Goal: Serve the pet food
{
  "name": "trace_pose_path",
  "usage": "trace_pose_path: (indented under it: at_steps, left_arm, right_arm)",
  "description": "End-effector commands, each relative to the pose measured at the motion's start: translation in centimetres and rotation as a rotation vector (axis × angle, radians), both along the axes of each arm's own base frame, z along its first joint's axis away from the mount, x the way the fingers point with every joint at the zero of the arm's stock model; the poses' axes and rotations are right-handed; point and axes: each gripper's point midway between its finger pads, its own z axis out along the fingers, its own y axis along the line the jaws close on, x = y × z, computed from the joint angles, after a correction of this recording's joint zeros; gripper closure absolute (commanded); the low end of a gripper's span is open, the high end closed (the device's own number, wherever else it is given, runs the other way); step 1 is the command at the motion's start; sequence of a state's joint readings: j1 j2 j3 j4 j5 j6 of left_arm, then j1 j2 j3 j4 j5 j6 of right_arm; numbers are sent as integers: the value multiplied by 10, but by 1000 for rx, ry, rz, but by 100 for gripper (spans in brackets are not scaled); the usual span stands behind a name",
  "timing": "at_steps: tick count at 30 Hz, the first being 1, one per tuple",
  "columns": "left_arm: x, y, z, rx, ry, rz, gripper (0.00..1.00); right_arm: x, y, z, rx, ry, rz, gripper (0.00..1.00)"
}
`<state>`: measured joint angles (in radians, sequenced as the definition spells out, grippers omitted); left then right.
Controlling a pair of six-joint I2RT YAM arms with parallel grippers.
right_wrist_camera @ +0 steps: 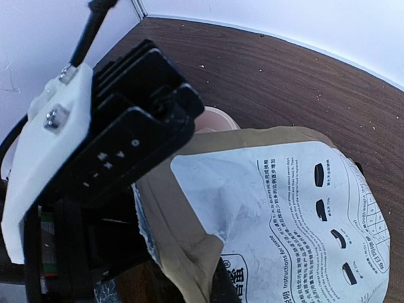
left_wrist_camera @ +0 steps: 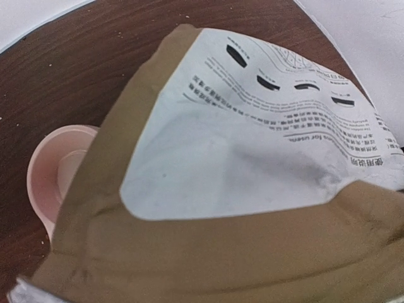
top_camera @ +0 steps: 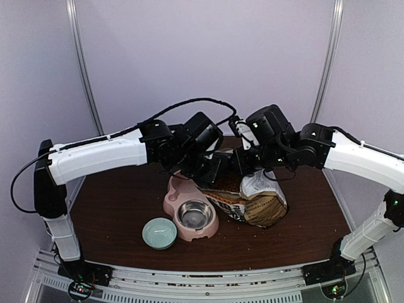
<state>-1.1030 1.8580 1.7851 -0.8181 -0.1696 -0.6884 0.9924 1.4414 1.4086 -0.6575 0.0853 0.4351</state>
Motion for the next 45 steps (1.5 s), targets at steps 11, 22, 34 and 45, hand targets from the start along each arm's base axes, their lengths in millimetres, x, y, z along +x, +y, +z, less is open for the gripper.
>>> trace_pose_path:
  at_steps: [11,22,34,45]
  left_arm:
    - [-46,-87,-10,-373,199,-385,100]
    - [-46,-91,19,-666,267,-405,100]
    - [-39,-55,56,-910,249,-311,100]
    - [-39,-28,57,-915,291,-207,100]
  right_arm:
    - [-4,-11,43,217,-21,-9,100]
    - [0,-35,35,258,14,-56,100]
    - [10,-69,40,301,25,-126,100]
    - [16,-88,54,341,16,-169,100]
